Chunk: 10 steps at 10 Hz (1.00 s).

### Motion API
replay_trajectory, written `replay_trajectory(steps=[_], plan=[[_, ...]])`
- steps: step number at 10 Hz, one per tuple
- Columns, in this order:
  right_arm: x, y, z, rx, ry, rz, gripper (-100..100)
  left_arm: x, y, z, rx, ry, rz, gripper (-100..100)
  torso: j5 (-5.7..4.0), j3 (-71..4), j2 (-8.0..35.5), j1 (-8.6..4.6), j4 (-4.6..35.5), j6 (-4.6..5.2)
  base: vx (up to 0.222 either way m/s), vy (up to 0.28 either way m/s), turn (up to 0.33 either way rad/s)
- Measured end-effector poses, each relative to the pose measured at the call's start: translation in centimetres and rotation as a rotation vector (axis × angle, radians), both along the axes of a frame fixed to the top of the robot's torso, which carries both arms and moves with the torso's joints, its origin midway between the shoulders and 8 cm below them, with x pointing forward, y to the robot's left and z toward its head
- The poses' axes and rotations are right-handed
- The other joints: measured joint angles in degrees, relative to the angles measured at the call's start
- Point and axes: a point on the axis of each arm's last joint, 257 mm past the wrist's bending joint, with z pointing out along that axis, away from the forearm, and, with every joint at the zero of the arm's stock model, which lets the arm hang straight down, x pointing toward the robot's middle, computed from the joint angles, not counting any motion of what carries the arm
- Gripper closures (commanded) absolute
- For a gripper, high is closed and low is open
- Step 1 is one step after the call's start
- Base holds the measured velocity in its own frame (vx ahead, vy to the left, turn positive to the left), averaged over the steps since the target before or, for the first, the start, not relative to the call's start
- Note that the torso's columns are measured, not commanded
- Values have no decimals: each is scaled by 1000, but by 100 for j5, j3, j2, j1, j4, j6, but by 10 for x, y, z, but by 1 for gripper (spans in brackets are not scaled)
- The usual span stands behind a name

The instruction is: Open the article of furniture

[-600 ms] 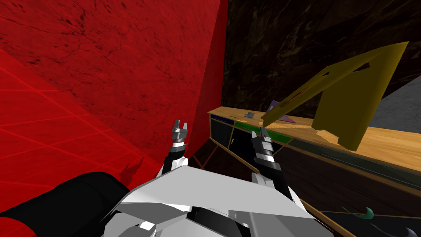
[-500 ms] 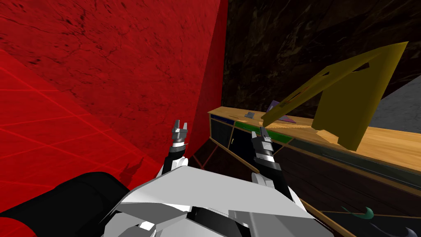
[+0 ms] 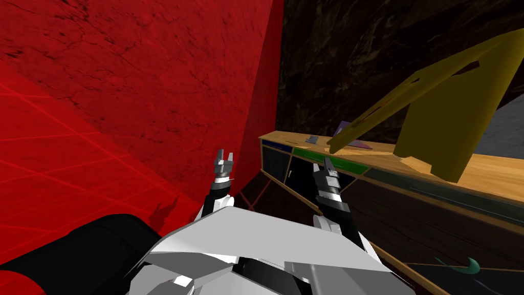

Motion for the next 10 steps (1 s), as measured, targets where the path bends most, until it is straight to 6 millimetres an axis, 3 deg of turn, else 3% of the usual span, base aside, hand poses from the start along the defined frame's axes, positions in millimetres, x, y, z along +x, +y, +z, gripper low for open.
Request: replay_trajectory(steps=[3,4,6,10], plan=[[0,0,0,0,0,0,0,0,0,0,0,0,0,0,0,-2537,1270,0,1269,0,0,0,0],[0,0,0,0,0,0,-100,0,0,0,0,0,0,0,0,-3383,1693,0,1692,0,8,-1,40],[1,2,-8,-64,29,13,-100,0,0,0,0,1,0,0,-1,-3890,1938,-2,1936,-1,10,-5,99],[2,-1,-30,-211,106,23,-100,0,0,0,0,1,0,0,0,-3920,1960,2,1960,-1,16,-6,93]])
